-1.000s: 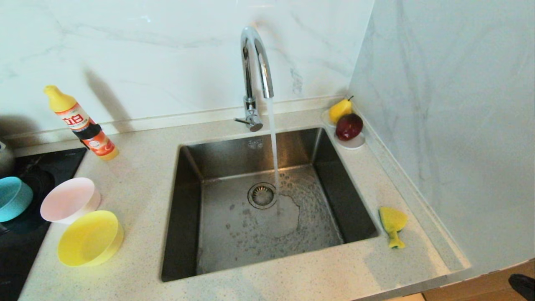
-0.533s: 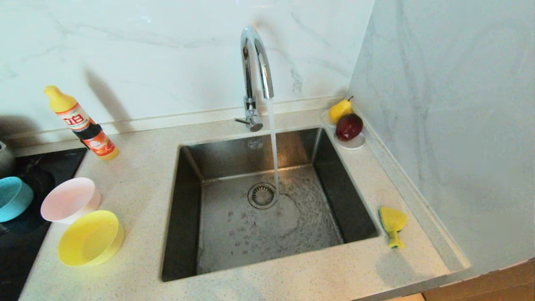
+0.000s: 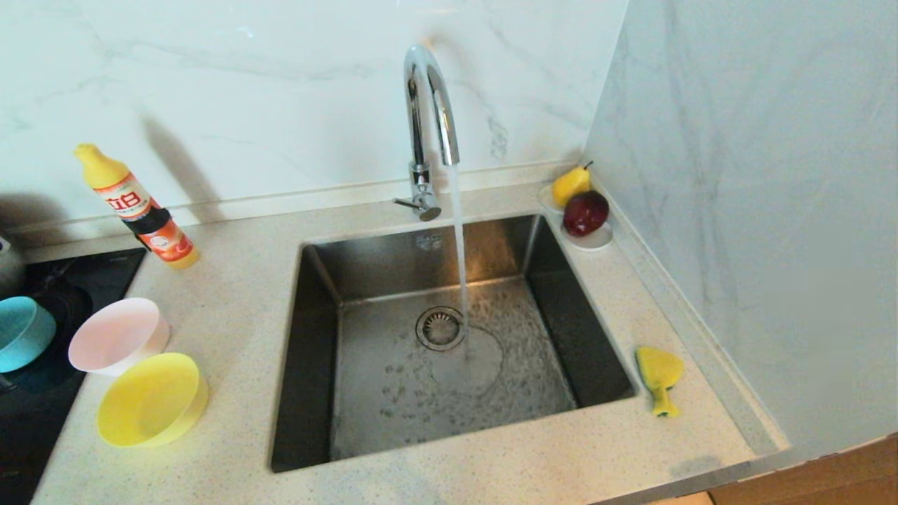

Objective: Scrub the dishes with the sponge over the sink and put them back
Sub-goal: Turn off the faucet

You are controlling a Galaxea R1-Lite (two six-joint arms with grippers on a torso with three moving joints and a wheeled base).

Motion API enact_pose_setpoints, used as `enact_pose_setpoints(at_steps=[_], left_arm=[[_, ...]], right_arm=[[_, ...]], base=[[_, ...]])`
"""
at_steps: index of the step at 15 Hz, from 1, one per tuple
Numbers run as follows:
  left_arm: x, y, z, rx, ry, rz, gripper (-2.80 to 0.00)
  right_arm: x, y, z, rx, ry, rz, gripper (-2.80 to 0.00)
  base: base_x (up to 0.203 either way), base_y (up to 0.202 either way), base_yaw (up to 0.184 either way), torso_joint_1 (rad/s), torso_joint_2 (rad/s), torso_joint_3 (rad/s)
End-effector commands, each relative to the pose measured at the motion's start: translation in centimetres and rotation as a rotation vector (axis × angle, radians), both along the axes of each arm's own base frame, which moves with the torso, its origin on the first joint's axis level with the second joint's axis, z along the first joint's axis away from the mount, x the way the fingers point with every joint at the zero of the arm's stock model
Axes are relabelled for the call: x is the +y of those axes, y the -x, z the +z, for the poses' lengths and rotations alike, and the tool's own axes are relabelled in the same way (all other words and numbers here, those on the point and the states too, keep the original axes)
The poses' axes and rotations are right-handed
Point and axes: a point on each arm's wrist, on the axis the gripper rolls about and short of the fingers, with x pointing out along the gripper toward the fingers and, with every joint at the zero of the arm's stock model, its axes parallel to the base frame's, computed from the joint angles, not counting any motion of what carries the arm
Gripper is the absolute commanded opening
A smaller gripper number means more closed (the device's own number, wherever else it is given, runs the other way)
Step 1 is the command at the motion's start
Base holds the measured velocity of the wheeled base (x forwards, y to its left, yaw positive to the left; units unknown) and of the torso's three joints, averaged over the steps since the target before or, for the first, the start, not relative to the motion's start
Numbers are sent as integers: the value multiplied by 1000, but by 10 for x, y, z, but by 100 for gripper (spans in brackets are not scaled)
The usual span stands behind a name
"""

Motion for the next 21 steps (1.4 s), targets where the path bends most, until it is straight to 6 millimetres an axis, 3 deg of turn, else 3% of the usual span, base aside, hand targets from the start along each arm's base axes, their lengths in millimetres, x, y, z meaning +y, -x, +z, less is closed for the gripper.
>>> enact_pose_setpoints(at_steps=[1, 19, 21], left_arm=[[0, 0, -2, 5, 1, 0, -280], [0, 0, -2, 5, -2, -2, -280], [0, 3, 10, -37, -8, -9, -280]], right_arm=[[0, 1, -6, 24, 1, 1, -280], [0, 1, -6, 29, -7, 6, -280], [0, 1, -6, 29, -7, 6, -280]], base=[[0, 0, 0, 0, 0, 0], [0, 0, 0, 0, 0, 0], [0, 0, 0, 0, 0, 0]])
